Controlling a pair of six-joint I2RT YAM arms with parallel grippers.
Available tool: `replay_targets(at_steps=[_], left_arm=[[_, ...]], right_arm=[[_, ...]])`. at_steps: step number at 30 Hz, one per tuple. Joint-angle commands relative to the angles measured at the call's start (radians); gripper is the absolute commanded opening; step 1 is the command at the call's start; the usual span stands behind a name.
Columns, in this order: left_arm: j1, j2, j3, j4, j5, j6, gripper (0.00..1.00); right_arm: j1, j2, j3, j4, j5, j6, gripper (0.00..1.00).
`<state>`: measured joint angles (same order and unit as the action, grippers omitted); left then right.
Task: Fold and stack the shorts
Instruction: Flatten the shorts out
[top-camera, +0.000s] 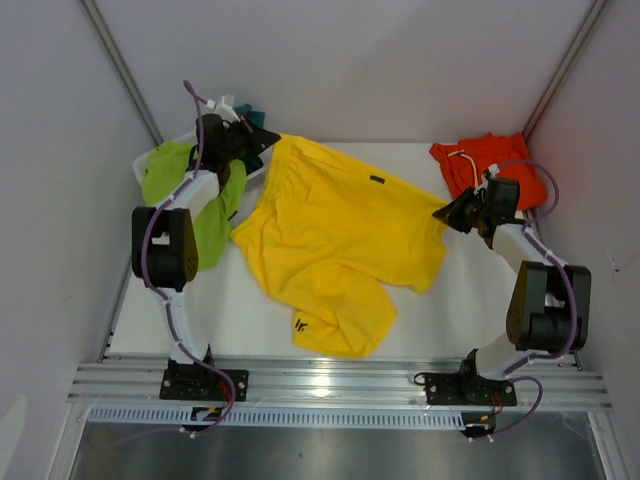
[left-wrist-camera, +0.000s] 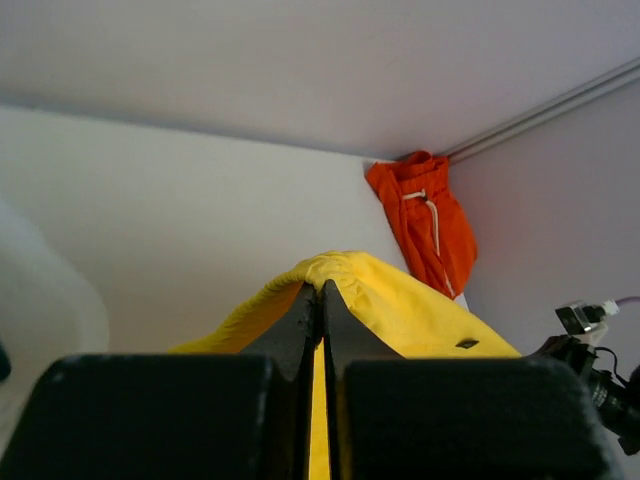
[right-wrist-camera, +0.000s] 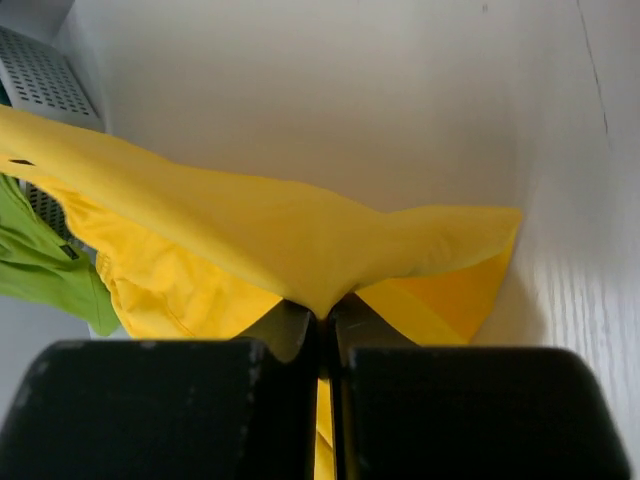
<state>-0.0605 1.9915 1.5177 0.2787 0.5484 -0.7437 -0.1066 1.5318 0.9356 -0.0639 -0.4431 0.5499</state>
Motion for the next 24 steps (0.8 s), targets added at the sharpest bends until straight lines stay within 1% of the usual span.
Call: replay_targets(at_steps=[1,3,4,6,7,8,9,11,12,13,14,15,16,17,19,21,24], left_arm=[[-0.016,0.1,0.186,0.016,-0.042,0.052,0.0],[-0.025,0.148,0.292,0.008,-0.041,0.047,0.0],[-0.027,0.199,0.338,0.007,-0.042,0.046,0.0],[-0.027,0.26,0.392,-0.015,-0.038,0.027,0.02],[-0.027,0.324,0.489,-0.027,-0.031,0.023,0.02],[-0.027,0.354,0.521,-0.053,-0.042,0.014,0.08],[-0.027,0.38,0.597,-0.055,-0.05,0.009,0.13],[-0.027,0.437,0.618,-0.009,-0.074,-0.029,0.4],[-0.028,0.45,0.654,0.005,-0.085,-0.045,0.58],[-0.029,0.464,0.664,0.019,-0.091,-0.06,0.97],[-0.027,0.484,0.692,0.039,-0.09,-0.066,0.99],[-0.027,0.487,0.705,0.037,-0.091,-0.068,0.99],[-0.025,0.487,0.729,0.033,-0.093,-0.06,0.99],[-0.027,0.471,0.743,0.015,-0.096,-0.053,0.99],[-0.025,0.435,0.739,-0.004,-0.105,-0.019,0.99],[-0.024,0.365,0.739,-0.062,-0.104,0.03,0.99],[-0.028,0.241,0.676,-0.155,-0.093,0.099,0.99]], right_arm=[[-0.013,0.117,0.135,0.113,0.03,0.013,0.0],[-0.016,0.193,0.193,0.118,0.032,0.012,0.0],[-0.018,0.217,0.207,0.122,0.033,0.01,0.0],[-0.03,0.255,0.232,0.159,0.027,0.016,0.0],[-0.036,0.286,0.245,0.177,0.026,0.024,0.03],[-0.048,0.301,0.256,0.202,0.033,0.039,0.08],[-0.054,0.335,0.279,0.216,0.041,0.047,0.25],[-0.064,0.367,0.301,0.271,0.064,0.085,0.46],[-0.068,0.387,0.316,0.282,0.07,0.099,0.69],[-0.068,0.418,0.35,0.288,0.075,0.105,0.75],[-0.067,0.43,0.37,0.282,0.079,0.104,0.79],[-0.064,0.439,0.39,0.268,0.092,0.099,0.94],[-0.061,0.445,0.426,0.248,0.104,0.093,1.0],[-0.059,0.441,0.436,0.208,0.118,0.079,0.99],[-0.058,0.416,0.425,0.217,0.116,0.071,1.0],[-0.05,0.355,0.378,0.234,0.101,0.061,0.99],[-0.015,0.252,0.319,0.185,0.112,-0.002,0.99]])
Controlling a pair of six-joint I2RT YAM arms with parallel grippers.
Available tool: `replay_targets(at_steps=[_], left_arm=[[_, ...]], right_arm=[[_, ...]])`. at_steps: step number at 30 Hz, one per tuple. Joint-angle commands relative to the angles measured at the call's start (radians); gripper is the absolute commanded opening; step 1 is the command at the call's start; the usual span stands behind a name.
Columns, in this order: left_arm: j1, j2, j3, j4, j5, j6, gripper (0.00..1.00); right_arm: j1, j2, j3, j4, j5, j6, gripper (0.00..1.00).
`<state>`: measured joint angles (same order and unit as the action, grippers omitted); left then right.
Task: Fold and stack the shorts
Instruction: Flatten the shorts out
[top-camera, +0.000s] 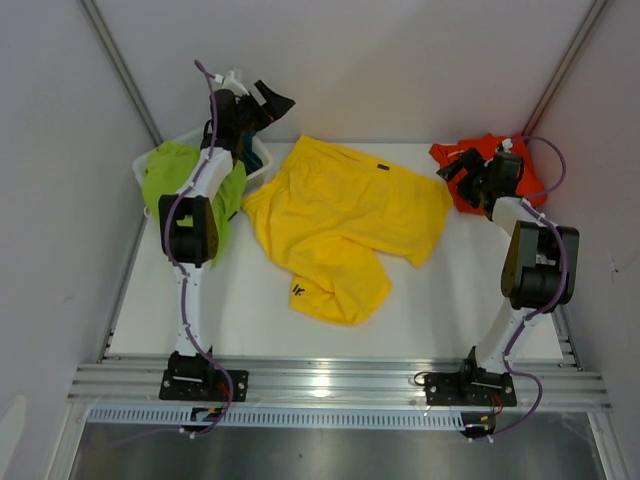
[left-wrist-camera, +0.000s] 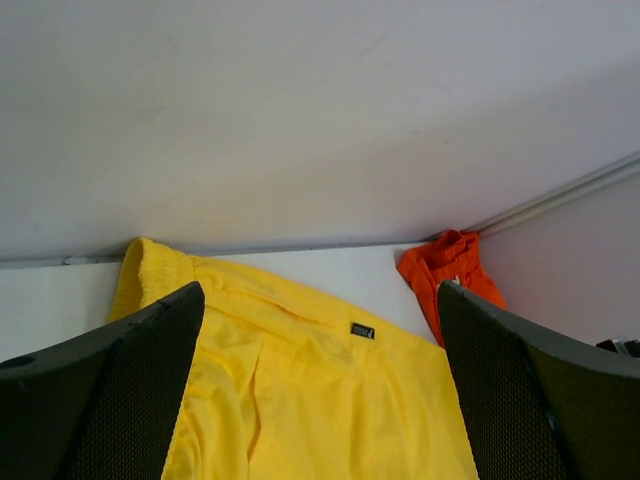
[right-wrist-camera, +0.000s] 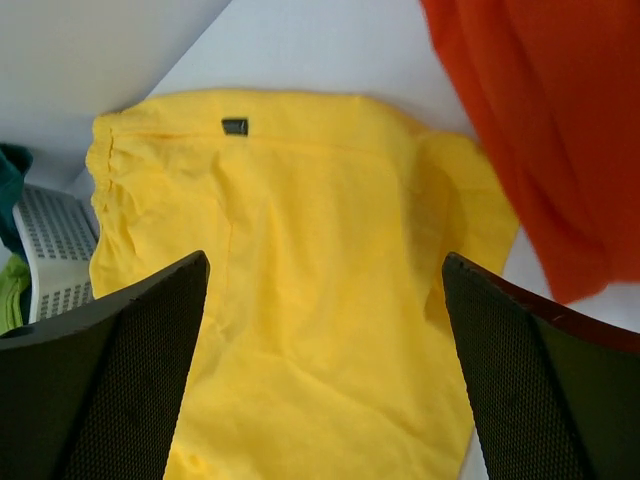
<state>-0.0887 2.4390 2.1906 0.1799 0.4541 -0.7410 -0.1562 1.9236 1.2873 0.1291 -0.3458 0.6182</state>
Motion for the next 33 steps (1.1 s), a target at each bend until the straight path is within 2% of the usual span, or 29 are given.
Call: replay_targets(at_steps=[1,5,7,10,13,18,22,23,27,33], left_arm=[[-0.002,-0.243,-0.052,-0.077,0.011,0.113,0.99],[-0.026,-0.444,-0.346,-0.164,-0.037,0.213,0.99],[-0.046,-0.537,-0.399,-0.268,-0.069,0.265,0.99],[-0.095,-0.636,-0.517,-0.389,-0.162,0.333,0.99],[-0.149,-0.73,-0.676,-0.428,-0.227,0.356,0.99],[-0.19,-0.828,-0.9,-0.461,-0.281,0.342,0.99],[-0.19,-0.906,-1.056,-0.419,-0.31,0.318,0.99],[-0.189,-0.937,-1.081,-0.386,-0.316,0.307,0.99],[-0.18,-0.972,-1.184,-0.355,-0.327,0.287,0.99],[-0.128,-0.925,-1.218,-0.309,-0.293,0.275,0.99]], right_arm=[[0.073,-0.161,-0.043,-0.06,0.027,-0.09,1.0],[0.153,-0.267,-0.129,-0.106,0.013,-0.132,0.97],[0.217,-0.325,-0.199,-0.118,0.002,-0.136,0.95],[0.36,-0.409,-0.284,-0.159,0.031,-0.17,0.9],[0.565,-0.489,-0.35,-0.184,0.083,-0.202,0.82],[0.826,-0.563,-0.372,-0.262,0.161,-0.304,0.7],[0.99,-0.549,-0.375,-0.244,0.198,-0.348,0.64],[1.054,-0.542,-0.373,-0.227,0.22,-0.374,0.63],[1.185,-0.468,-0.341,-0.232,0.327,-0.44,0.63],[1.279,-0.312,-0.249,-0.252,0.424,-0.511,0.63]])
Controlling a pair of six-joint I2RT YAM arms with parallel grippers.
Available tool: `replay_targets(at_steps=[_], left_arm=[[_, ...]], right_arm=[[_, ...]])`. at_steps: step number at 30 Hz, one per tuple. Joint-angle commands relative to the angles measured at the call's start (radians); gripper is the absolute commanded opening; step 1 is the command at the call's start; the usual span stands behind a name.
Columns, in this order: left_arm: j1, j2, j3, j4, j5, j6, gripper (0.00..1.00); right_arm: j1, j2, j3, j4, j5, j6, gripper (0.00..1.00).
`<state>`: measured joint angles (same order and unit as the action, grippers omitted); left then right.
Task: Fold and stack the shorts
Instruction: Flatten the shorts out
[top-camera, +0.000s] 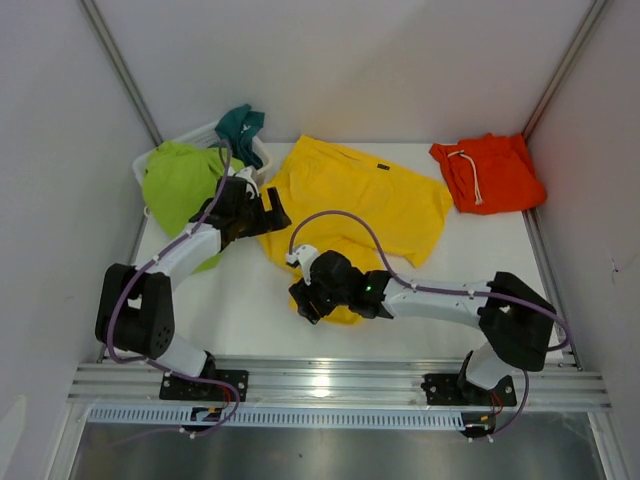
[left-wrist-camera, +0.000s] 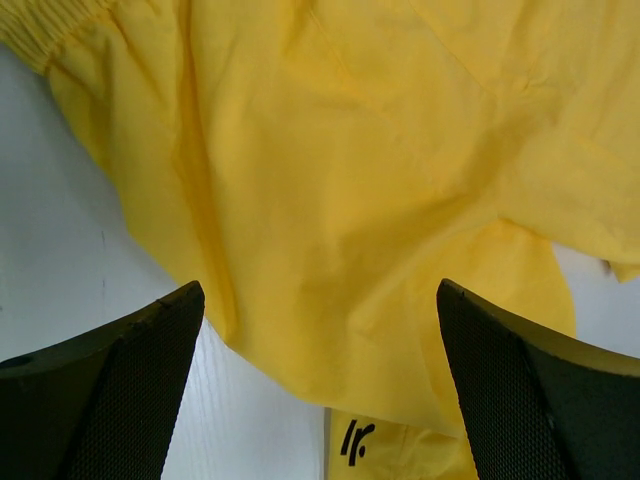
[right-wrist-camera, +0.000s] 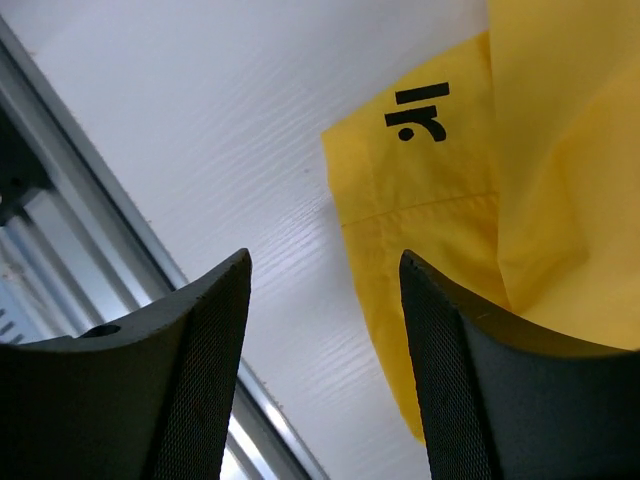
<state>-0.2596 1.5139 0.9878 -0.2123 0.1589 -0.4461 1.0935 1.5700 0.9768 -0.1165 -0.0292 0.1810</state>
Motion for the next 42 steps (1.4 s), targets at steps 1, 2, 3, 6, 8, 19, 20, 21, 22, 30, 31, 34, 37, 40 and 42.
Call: replay_targets(at_steps=[1,2,3,6,8,19,20,21,22,30,31,34,37,40,42], left_arm=[[0.052,0.005,-0.021,0.093,0.008,-0.026,0.99],[0.062,0.008,-0.018,0.102,0.013,-0.029,0.99],[0.075,0.018,-0.017,0.105,0.017,-0.028,0.99],[0.095,0.038,0.015,0.09,-0.007,-0.022,1.0],[0.108,0.074,0.025,0.102,0.002,-0.029,0.99],[0.126,0.238,0.135,0.123,0.034,-0.048,0.99],[0.128,0.256,0.137,0.123,0.04,-0.048,0.99],[0.128,0.264,0.14,0.125,0.045,-0.049,0.99],[0.128,0.273,0.144,0.126,0.048,-0.049,0.99],[0.137,0.325,0.161,0.136,0.056,-0.049,0.99],[0.137,0.336,0.166,0.136,0.056,-0.049,0.99],[0.137,0.359,0.182,0.139,0.054,-0.052,0.99],[0.137,0.394,0.209,0.14,0.056,-0.058,0.99],[0.137,0.423,0.218,0.143,0.059,-0.065,0.99],[0.137,0.434,0.218,0.155,0.057,-0.069,0.99]], right_arm=[[0.049,0.079,0.074,-0.011,0.141,-0.083,0.62],[0.058,0.099,0.097,-0.021,0.158,-0.093,0.62],[0.068,0.116,0.109,-0.028,0.179,-0.101,0.61],[0.091,0.171,0.14,-0.037,0.244,-0.133,0.59],[0.101,0.194,0.152,-0.038,0.278,-0.153,0.57],[0.126,0.344,0.255,-0.068,0.347,-0.201,0.56],[0.128,0.352,0.255,-0.066,0.354,-0.204,0.56],[0.128,0.361,0.257,-0.066,0.359,-0.206,0.56],[0.129,0.373,0.258,-0.066,0.365,-0.207,0.56],[0.132,0.346,0.235,-0.069,0.411,-0.195,0.0],[0.135,0.325,0.22,-0.063,0.405,-0.193,0.0],[0.155,0.23,0.142,-0.046,0.381,-0.199,0.0],[0.172,0.129,0.064,-0.054,0.336,-0.213,0.0],[0.187,0.032,-0.002,-0.1,0.301,-0.222,0.0],[0.195,-0.016,-0.027,-0.118,0.287,-0.219,0.0]])
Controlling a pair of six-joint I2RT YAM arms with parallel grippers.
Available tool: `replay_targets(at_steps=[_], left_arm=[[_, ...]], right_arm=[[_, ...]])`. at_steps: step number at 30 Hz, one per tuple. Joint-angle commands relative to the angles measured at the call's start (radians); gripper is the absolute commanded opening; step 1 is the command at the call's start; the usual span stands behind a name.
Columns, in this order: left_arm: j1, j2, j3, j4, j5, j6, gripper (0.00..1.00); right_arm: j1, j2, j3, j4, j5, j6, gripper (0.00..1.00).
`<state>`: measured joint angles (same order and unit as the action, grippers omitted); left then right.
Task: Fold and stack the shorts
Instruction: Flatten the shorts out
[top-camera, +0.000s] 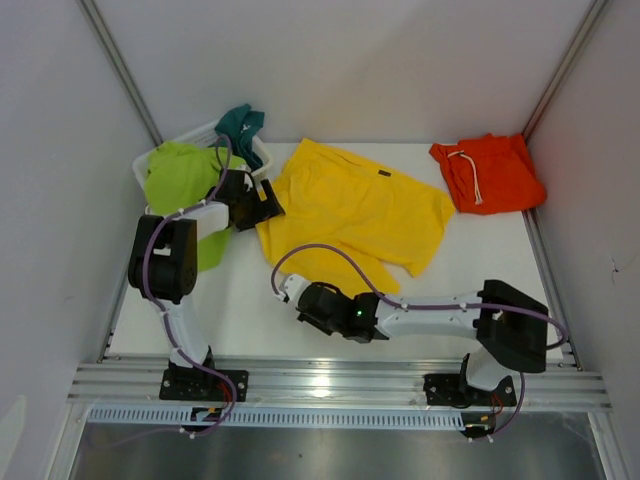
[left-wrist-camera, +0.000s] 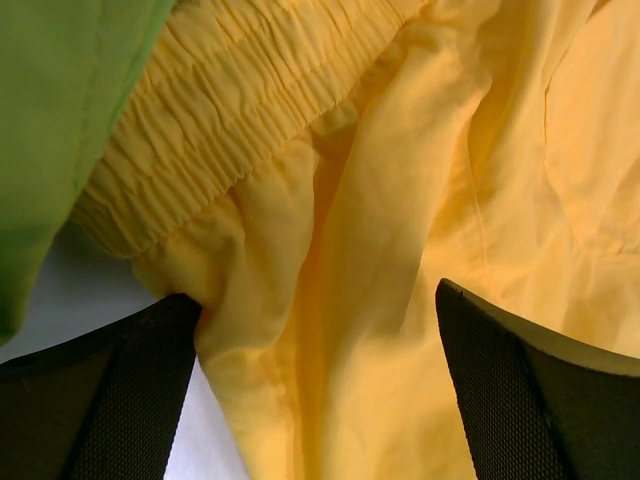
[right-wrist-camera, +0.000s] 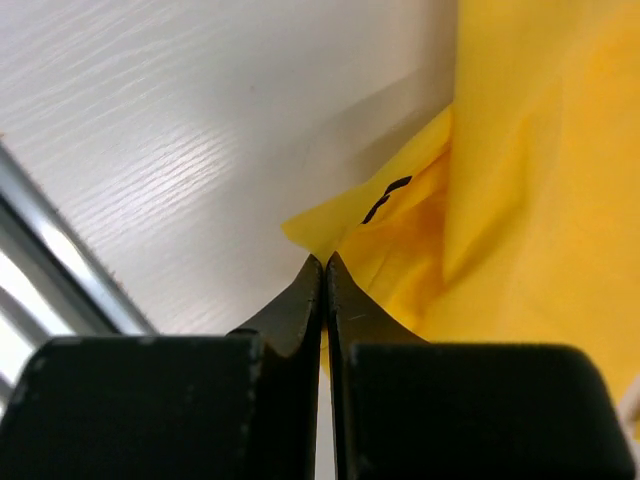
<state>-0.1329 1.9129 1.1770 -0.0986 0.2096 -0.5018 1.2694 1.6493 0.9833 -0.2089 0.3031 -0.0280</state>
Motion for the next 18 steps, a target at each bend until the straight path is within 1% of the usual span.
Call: replay_targets(at_steps=[1,4,7,9,14,18], left_arm=[[0.01,0.04,0.032,0.043,0.007,-0.017,0.97],[0.01,0.057,0.044,0.046,0.005,-0.018,0.91],[0.01,0.07,0.053,0.046,-0.003,-0.02,0.9],[0.01,0.075,0.065,0.045,-0.009,-0.02,0.9],[0.013,0.107,0.113,0.016,-0.022,-0.018,0.86],[0.016,0.129,0.156,0.004,-0.015,-0.023,0.84]], right_arm=[[0.027,-0.117,-0.043,-0.035,-0.059,-0.007,0.0],[0.034,-0.181,-0.067,-0.102,-0.082,0.013,0.0],[0.057,-0.216,-0.078,-0.158,-0.093,0.023,0.0],[0.08,-0.23,-0.087,-0.162,-0.084,0.023,0.0],[0.139,-0.204,-0.089,-0.182,-0.139,0.059,0.0],[0.192,-0.163,-0.087,-0.181,-0.222,0.056,0.0]])
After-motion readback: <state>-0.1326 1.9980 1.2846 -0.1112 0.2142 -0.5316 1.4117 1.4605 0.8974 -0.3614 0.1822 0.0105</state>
